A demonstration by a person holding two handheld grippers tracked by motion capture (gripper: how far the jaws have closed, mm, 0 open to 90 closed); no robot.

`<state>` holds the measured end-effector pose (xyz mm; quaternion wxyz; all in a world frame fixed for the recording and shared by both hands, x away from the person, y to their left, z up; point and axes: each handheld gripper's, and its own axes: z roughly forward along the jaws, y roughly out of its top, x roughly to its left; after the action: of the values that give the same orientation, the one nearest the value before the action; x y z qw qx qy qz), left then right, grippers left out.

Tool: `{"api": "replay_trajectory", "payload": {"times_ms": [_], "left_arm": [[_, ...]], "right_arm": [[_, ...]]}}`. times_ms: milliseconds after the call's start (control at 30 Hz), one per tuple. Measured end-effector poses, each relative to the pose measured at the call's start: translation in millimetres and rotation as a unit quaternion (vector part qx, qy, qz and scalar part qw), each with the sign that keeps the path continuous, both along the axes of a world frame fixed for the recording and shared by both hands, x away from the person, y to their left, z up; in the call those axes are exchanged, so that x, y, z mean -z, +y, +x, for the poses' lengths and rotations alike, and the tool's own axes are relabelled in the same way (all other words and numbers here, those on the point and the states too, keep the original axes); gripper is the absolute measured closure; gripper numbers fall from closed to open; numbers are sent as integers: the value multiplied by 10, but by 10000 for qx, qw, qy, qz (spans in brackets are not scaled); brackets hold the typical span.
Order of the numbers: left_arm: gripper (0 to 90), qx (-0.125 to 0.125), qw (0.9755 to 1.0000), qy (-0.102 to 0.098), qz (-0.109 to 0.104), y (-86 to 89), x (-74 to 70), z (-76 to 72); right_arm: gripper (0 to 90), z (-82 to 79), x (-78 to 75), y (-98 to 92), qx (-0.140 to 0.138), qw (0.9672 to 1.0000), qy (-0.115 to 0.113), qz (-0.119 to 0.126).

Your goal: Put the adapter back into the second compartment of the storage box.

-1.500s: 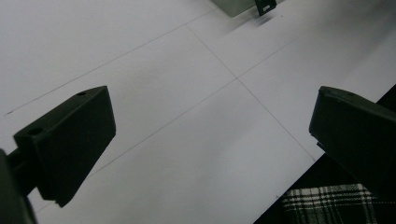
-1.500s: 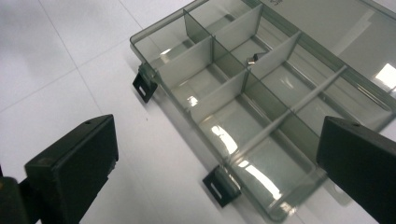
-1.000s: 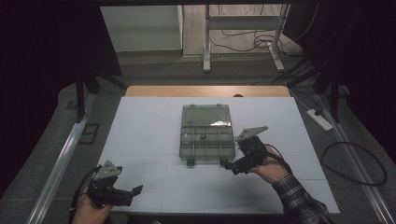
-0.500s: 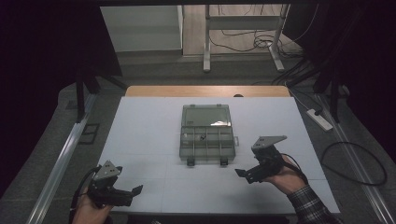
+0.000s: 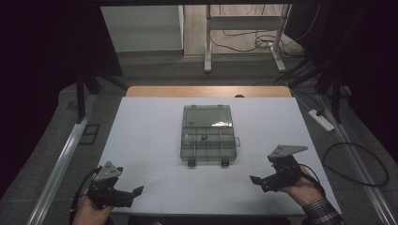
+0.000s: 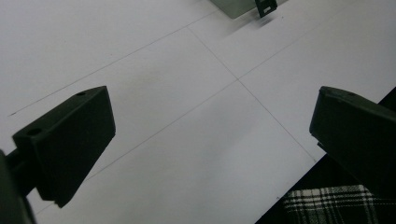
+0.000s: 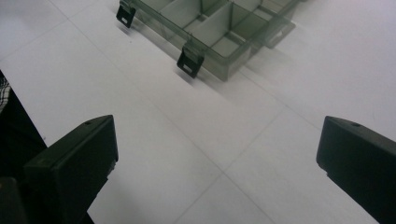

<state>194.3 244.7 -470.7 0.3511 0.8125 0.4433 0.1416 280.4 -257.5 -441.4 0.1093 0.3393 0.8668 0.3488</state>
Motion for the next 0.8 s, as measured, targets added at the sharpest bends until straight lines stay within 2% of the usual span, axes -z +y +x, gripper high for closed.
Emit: {"api": "replay_trajectory", "payload": {"times_ms": [233, 633, 800], "left_arm": [[2, -6, 10000, -19, -17, 5, -2, -5], [2, -5, 10000, -36, -21, 7, -4, -11], [1, -11, 10000, -46, -26, 6, -4, -12]], "right_arm": [[0, -106, 38, -151, 185, 9998, 7, -4], [0, -247, 71, -279, 477, 9987, -38, -178], [0, -298, 77, -316, 553, 9983, -44, -169]]}}
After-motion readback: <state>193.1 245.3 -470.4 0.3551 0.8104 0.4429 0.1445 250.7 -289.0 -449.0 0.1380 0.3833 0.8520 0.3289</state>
